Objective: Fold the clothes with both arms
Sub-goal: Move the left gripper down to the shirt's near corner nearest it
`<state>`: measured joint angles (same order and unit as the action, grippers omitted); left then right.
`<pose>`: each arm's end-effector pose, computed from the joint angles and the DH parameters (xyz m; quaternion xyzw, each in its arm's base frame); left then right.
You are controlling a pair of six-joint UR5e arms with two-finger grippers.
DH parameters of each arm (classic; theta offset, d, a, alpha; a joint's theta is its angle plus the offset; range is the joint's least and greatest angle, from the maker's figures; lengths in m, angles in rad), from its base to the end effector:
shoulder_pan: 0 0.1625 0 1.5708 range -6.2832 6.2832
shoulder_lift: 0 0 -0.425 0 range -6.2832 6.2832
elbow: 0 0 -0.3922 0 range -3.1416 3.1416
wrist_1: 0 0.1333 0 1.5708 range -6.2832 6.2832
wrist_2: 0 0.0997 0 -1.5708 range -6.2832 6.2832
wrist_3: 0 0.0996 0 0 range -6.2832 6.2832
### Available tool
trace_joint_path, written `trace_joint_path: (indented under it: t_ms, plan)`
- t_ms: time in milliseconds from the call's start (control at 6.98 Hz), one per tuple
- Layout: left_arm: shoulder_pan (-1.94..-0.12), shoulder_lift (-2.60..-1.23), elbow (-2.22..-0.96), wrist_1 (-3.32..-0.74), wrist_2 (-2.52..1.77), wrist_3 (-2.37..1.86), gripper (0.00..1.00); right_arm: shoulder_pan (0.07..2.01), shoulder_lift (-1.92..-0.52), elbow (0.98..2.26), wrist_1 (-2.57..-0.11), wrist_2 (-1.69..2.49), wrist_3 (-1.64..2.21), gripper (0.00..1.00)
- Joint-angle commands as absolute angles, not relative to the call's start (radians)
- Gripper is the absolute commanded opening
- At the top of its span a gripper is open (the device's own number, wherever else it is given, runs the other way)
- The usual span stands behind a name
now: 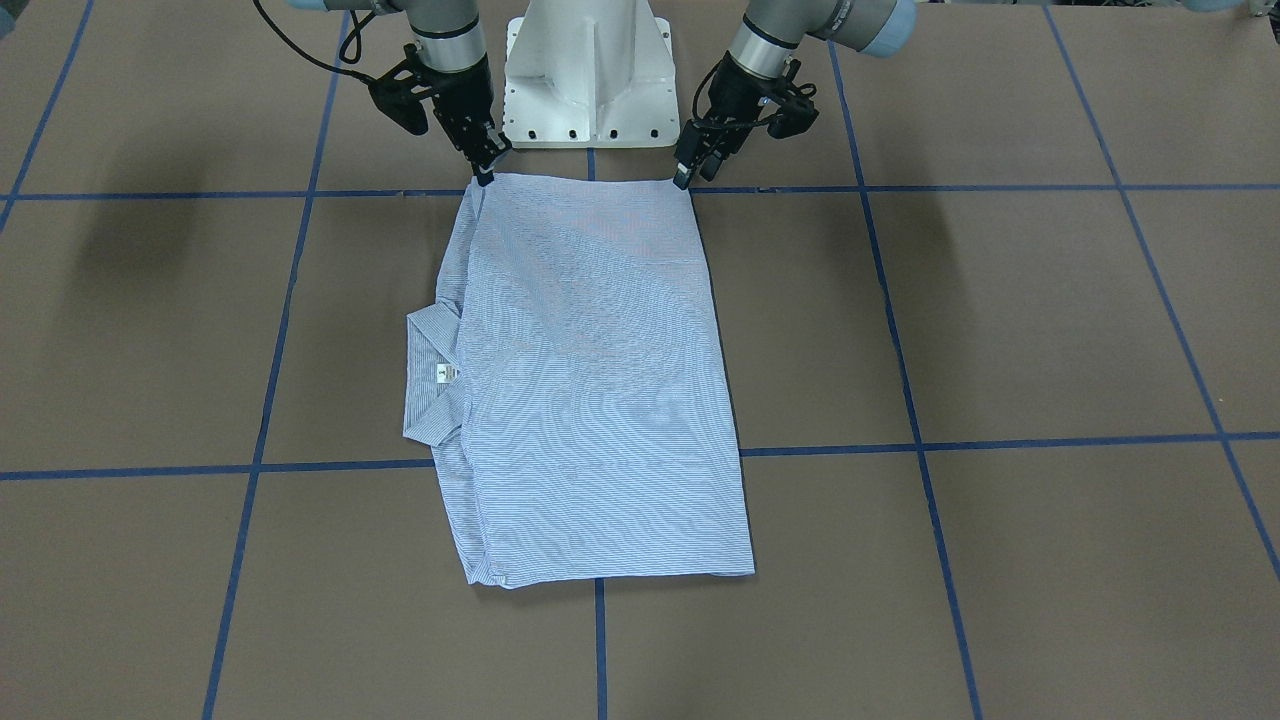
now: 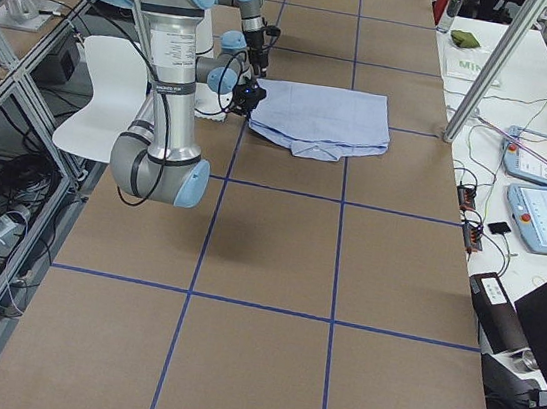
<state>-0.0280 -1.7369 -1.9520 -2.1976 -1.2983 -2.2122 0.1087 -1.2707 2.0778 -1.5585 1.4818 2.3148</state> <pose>0.5275 -0.1749 0.3227 -0.0579 0.5573 -0.3420 0.7544 -0.5188 -0.1996 0.2801 -0.0855 -0.3908 0.3951 0.8270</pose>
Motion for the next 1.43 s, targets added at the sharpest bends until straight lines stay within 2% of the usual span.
trace_joint_path:
  t_ms: [0, 143, 286, 573, 716, 859, 1146, 1289]
  plan:
    - [-0.023, -1.773, -1.944, -2.155, -1.296, -2.215, 0.59, 0.11, -1.273, 2.079, -1.559, 1.482, 2.315, 0.0]
    - [-0.021, -1.772, -1.944, -2.152, -1.293, -2.217, 0.42, 0.11, -1.275, 2.08, -1.559, 1.482, 2.315, 0.0]
    - [-0.02, -1.769, -1.944, -2.149, -1.293, -2.215, 0.29, 0.11, -1.273, 2.08, -1.559, 1.482, 2.315, 0.0]
    - [-0.015, -1.764, -1.942, -2.149, -1.293, -2.215, 0.3, 0.11, -1.273, 2.08, -1.559, 1.483, 2.315, 0.0]
    - [-0.014, -1.761, -1.942, -2.149, -1.293, -2.215, 0.08, 0.11, -1.275, 2.08, -1.559, 1.482, 2.315, 0.0]
    - [-0.014, -1.761, -1.942, -2.149, -1.293, -2.215, 0.0, 0.11, -1.278, 2.08, -1.559, 1.482, 2.315, 0.0]
    - [-0.017, -1.763, -1.966, -2.149, -1.293, -2.214, 0.0, 0.112, -1.282, 2.08, -1.559, 1.482, 2.315, 0.0]
    - [-0.02, -1.763, -2.018, -2.149, -1.295, -2.214, 0.0, 0.117, -1.281, 2.124, -1.559, 1.482, 2.315, 0.0]
